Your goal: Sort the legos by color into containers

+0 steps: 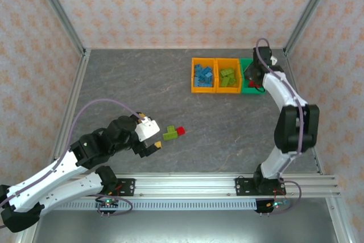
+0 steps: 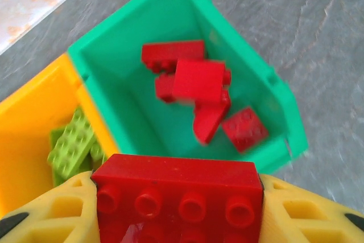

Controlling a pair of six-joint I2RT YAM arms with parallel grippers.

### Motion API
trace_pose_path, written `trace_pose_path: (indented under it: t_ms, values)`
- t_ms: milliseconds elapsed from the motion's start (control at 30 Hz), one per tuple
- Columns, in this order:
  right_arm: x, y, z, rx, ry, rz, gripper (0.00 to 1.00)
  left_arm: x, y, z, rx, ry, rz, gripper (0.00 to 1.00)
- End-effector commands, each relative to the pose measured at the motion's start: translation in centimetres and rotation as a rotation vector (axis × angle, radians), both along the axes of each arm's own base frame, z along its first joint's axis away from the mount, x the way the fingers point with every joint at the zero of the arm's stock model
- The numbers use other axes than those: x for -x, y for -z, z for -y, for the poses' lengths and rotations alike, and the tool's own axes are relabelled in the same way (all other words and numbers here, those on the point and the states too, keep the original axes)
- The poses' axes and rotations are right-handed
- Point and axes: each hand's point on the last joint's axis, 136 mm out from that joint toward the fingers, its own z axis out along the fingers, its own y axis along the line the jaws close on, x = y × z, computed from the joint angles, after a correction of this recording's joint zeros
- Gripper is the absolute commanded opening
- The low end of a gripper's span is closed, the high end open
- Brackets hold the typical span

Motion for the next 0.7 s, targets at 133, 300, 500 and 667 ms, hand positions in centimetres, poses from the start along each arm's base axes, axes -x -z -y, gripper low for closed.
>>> trace_pose_path:
  t_ms: [133, 300, 500, 667]
  values:
    - [-4.4, -0.8, 0.7, 0.006, 0.003, -0.065, 0.80, 0.2, 0.0, -0.3, 0.003, -0.008, -0.007, 1.00]
    - [-2.4, -3.5, -0.2, -0.058, 0.000, -0.019, 0.90, 0.3, -0.1, -0.2, 0.009, -0.003, -0.004, 1.00]
    - [4.1, -6.1, -6.1, -0.130, -0.191, 0.066, 0.90, 0.2, -0.1, -0.1, 0.012, 0.003, -0.006, 1.00]
    - [11.6, -5.7, -14.6, -0.136, -0.480, 0.040, 0.89, 0.2, 0.0, 0.0, 0.010, 0.006, -0.006, 1.00]
